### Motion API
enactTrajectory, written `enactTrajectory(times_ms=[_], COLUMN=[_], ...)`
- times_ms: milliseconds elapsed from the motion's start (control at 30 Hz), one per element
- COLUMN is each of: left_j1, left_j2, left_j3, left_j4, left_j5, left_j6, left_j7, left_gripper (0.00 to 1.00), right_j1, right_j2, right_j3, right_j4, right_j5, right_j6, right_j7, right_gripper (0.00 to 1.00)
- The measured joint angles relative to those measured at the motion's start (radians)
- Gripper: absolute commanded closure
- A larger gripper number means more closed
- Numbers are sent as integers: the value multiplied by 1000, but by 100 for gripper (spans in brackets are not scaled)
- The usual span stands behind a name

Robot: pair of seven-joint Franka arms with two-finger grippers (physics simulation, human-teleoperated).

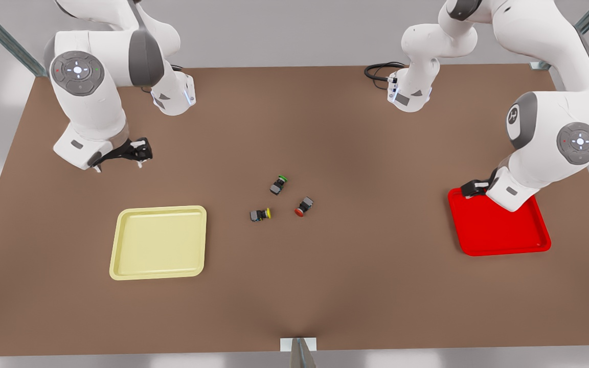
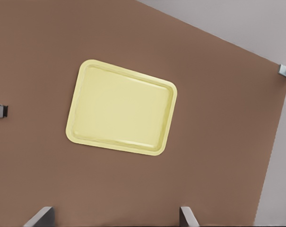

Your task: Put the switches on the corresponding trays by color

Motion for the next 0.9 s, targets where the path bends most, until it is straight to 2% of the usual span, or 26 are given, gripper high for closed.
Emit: enactTrajectory(times_ms=[100, 133, 267, 333, 433, 567, 633, 767, 833, 900], left_j1=[-2, 0, -22, -21, -20, -115, -123, -199, -228, -258], left_j2=[2, 10, 22, 22, 40, 72, 81, 113, 131, 155], left_j3=[-1, -20, -65, -88, -123, -144, -144, -146, -146, -146], left_j4=[0, 0, 0, -3, -10, -10, -12, -9, -5, -2], left_j5=[0, 2, 6, 8, 9, 9, 7, 4, 2, -4], left_j6=[0, 0, -1, -41, -60, -49, -50, -29, -28, -28], left_j7=[0, 0, -20, -21, -23, -109, -110, -166, -182, -209], left_gripper=[0, 0, 0, 0, 0, 0, 0, 0, 0, 0], right_j1=[-4, 2, 234, 303, 267, 239, 239, 242, 235, 220], right_j2=[6, 51, 248, 326, 421, 418, 398, 336, 293, 290], right_j3=[-2, 0, 5, 12, 8, 3, 3, 48, 55, 55], right_j4=[0, 5, 15, 15, 8, -54, -167, -373, -545, -613], right_j5=[2, 11, 106, 114, 174, 167, 167, 164, 162, 162], right_j6=[6, 22, 249, 353, 496, 522, 646, 815, 1007, 1079], right_j7=[1, -4, -129, -293, -827, -1035, -1142, -1149, -1148, -1148], right_gripper=[0, 0, 0, 0, 0, 0, 0, 0, 0, 0])
